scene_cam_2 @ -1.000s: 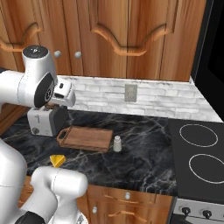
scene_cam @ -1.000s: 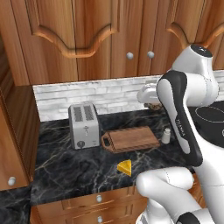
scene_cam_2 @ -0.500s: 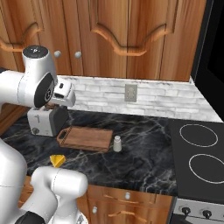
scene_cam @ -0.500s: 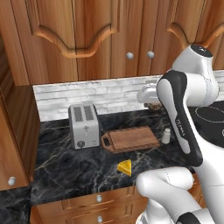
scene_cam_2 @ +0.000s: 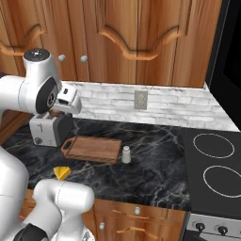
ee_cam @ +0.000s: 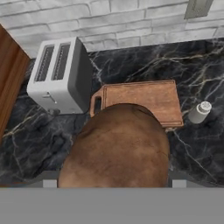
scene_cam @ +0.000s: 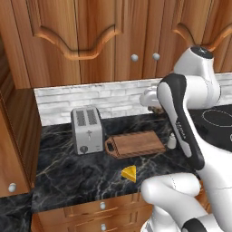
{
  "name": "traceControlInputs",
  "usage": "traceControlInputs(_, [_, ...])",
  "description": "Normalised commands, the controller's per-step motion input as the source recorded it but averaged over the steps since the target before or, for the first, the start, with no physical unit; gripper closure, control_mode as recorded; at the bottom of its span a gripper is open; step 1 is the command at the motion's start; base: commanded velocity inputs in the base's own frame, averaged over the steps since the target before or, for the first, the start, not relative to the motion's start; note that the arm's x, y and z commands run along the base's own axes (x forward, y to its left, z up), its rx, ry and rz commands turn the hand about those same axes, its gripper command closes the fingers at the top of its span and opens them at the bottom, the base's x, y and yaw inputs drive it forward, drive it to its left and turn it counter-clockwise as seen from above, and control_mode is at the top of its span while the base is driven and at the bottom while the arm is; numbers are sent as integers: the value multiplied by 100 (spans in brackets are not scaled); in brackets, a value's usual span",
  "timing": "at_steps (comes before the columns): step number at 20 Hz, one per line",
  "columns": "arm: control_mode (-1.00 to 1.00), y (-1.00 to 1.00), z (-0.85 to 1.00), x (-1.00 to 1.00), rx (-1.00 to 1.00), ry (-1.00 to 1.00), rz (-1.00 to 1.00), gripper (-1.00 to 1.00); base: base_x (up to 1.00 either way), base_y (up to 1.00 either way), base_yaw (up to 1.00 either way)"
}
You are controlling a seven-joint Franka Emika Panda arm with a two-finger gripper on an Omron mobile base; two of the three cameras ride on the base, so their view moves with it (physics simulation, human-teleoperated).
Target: Retrieve the reheated potato from the microwave, then place the potato, cheese, and condiment on the cutting board.
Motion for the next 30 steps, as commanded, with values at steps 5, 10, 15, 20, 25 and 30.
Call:
traceControlInputs(5, [-100,-41,-11,34,0,18,8,100,0,0,0])
traceControlInputs(10, [-100,-39,-32,15,-2,9,11,100,0,0,0])
traceControlInputs(15, [-100,-24,-57,1,-3,-5,10,100,0,0,0])
traceControlInputs(20, [-100,-16,-57,26,-1,0,0,100,0,0,0])
traceControlInputs(25, [-100,-5,-46,48,-2,0,0,100,0,0,0])
traceControlInputs(30, [-100,0,-49,48,-4,0,0,100,0,0,0])
